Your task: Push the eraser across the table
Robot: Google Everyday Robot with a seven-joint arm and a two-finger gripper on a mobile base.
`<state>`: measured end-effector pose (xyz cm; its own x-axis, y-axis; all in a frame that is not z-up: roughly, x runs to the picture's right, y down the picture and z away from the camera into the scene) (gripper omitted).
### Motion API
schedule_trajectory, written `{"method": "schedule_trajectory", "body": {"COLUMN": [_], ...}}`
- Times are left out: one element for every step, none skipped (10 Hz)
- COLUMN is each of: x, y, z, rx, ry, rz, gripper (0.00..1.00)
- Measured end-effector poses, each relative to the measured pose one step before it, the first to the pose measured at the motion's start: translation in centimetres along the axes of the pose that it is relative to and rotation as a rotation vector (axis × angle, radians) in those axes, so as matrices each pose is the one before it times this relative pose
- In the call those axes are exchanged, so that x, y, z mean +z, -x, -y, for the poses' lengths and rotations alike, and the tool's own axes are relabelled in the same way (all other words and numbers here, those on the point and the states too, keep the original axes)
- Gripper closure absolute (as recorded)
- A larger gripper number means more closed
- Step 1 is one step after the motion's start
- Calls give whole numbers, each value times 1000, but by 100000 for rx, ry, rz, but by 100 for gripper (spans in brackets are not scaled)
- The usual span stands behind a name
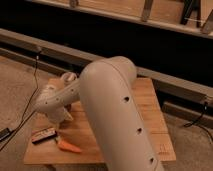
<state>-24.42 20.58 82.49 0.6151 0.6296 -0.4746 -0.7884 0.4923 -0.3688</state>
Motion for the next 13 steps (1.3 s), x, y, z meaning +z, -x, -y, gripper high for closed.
{"method": "schedule_trajectory", "body": {"x": [220, 347, 387, 246, 218, 52, 2, -170, -272, -484, -408, -462, -259], "y": [41, -66, -58, -31, 223, 166, 520, 572, 539, 593, 447, 533, 344], "z": [8, -161, -525, -497, -1050, -609, -1408, -1085, -1133, -837, -397, -546, -501], "rx": [-713, -727, -1140, -940, -2271, -1213, -2817, -2491, -2490, -2394, -1948, -2397, -1498], "ry": [-49, 215, 377, 365, 489, 356, 794, 395, 425, -180, -756, -762, -194], "rz": [96, -54, -260, -257, -47, -19, 140, 186, -90, 269, -16, -126, -136], "gripper": [35, 35, 35, 35, 35, 35, 35, 35, 35, 35, 35, 35, 35]}}
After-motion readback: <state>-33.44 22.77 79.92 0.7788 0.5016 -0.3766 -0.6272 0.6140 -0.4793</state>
